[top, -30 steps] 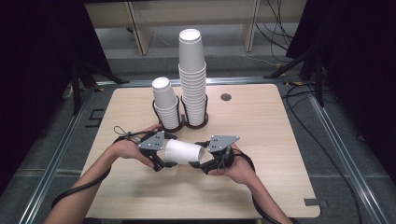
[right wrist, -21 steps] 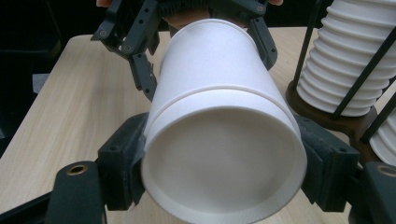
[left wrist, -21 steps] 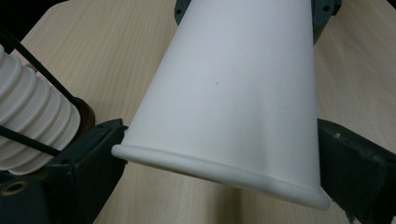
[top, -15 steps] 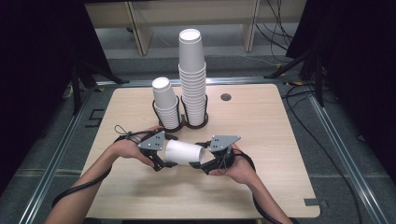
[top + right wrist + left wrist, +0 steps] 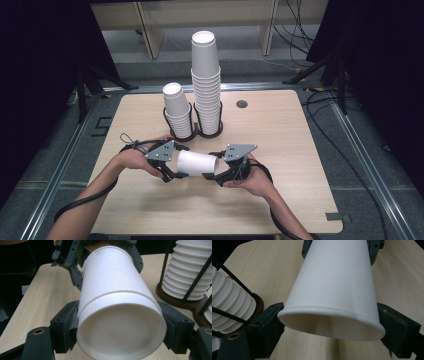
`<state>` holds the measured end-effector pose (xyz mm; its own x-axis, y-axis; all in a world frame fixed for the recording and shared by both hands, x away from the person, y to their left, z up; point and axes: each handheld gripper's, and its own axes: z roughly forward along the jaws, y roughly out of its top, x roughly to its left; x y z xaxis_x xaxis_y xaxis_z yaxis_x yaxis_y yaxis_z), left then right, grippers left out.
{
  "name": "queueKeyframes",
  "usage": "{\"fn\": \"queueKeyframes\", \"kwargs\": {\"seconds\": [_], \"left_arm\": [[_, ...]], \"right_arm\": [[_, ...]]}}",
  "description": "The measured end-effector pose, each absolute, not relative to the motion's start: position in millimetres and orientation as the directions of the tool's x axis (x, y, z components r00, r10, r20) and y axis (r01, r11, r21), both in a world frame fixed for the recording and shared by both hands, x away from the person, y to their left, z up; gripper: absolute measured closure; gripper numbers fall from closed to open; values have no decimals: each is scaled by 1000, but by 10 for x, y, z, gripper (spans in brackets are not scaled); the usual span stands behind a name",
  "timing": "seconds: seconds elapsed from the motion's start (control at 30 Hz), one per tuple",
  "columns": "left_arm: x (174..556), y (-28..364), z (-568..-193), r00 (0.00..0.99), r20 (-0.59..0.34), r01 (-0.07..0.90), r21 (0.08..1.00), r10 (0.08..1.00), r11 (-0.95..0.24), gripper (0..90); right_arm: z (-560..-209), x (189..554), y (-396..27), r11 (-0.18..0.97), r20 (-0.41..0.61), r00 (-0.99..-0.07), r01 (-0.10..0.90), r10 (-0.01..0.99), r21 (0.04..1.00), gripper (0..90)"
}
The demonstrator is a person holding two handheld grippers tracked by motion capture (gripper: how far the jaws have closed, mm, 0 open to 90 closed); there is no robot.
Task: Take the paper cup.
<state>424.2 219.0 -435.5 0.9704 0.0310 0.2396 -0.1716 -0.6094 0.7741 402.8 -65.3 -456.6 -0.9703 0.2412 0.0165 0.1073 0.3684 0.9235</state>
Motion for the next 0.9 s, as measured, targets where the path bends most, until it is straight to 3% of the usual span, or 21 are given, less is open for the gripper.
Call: {"fn": "queueKeyframes", "kwargs": {"seconds": [0.5, 0.9], "left_arm": [[4234, 2173, -4279, 970, 239, -169, 761, 29, -627, 167], [4224, 2160, -4203, 966, 258, -179, 725, 21, -664, 170]], "right_arm": [[-4569, 4040, -661, 353, 40, -965, 133, 258, 926, 238], [-4539, 4047, -682, 347, 48, -956, 151, 289, 925, 152]]}}
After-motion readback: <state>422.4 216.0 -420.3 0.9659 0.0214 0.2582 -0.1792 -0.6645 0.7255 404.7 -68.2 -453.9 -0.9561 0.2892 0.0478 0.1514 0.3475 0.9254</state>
